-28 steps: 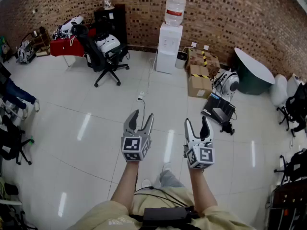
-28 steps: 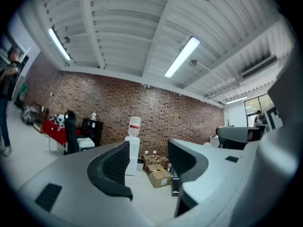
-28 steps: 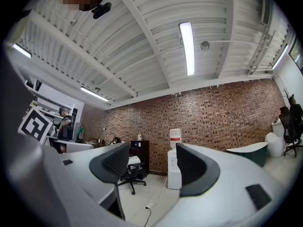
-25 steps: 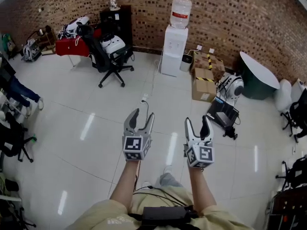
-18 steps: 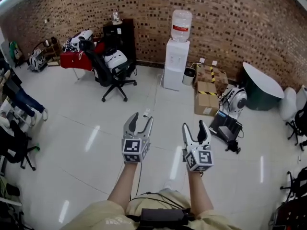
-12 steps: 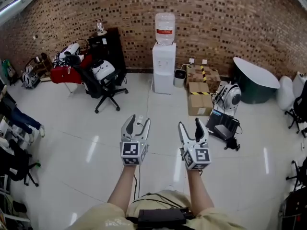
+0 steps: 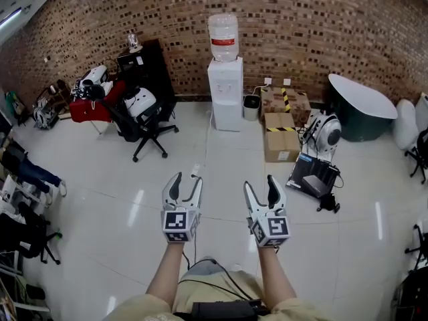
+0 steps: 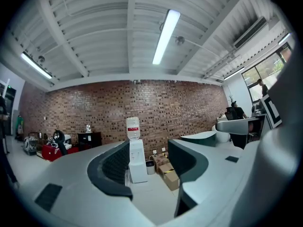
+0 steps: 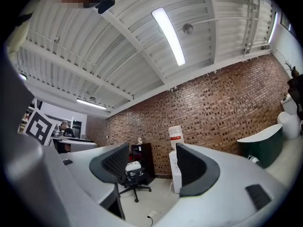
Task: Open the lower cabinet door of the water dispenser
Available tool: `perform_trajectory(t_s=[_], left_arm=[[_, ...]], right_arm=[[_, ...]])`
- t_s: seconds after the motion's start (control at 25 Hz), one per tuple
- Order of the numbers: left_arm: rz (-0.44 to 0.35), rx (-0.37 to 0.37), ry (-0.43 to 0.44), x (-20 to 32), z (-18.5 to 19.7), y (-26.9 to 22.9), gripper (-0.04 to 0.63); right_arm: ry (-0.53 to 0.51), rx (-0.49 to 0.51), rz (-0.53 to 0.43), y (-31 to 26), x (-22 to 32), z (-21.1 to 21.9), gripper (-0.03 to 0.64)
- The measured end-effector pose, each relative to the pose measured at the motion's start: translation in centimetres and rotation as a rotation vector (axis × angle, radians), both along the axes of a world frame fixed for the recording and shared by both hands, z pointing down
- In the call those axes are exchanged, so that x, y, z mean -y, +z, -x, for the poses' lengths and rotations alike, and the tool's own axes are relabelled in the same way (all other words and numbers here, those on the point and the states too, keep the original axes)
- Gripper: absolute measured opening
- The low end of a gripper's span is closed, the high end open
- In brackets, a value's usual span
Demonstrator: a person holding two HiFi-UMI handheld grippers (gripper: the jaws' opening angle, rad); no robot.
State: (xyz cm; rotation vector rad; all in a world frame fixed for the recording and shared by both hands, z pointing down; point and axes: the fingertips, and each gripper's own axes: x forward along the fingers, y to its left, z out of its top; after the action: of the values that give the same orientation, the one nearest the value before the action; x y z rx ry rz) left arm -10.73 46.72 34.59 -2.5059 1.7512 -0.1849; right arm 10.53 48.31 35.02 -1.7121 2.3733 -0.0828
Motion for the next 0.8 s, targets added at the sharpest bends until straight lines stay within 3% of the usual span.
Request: perform_trajectory(t_s=[0.28,0.8], left_arm=[[0.035,-0.021,0.022,4.6,-0.8,2.9,0.232],[-0.022,-0.098,0.096,23.4,-1.3,0.7,0.232]], right_arm=[[0.045,-0.001,0.063,2.8,3.7,-1.6,0.325],[0.022,-0.126,0.06,-0.2,20.6,1.6,0.325]])
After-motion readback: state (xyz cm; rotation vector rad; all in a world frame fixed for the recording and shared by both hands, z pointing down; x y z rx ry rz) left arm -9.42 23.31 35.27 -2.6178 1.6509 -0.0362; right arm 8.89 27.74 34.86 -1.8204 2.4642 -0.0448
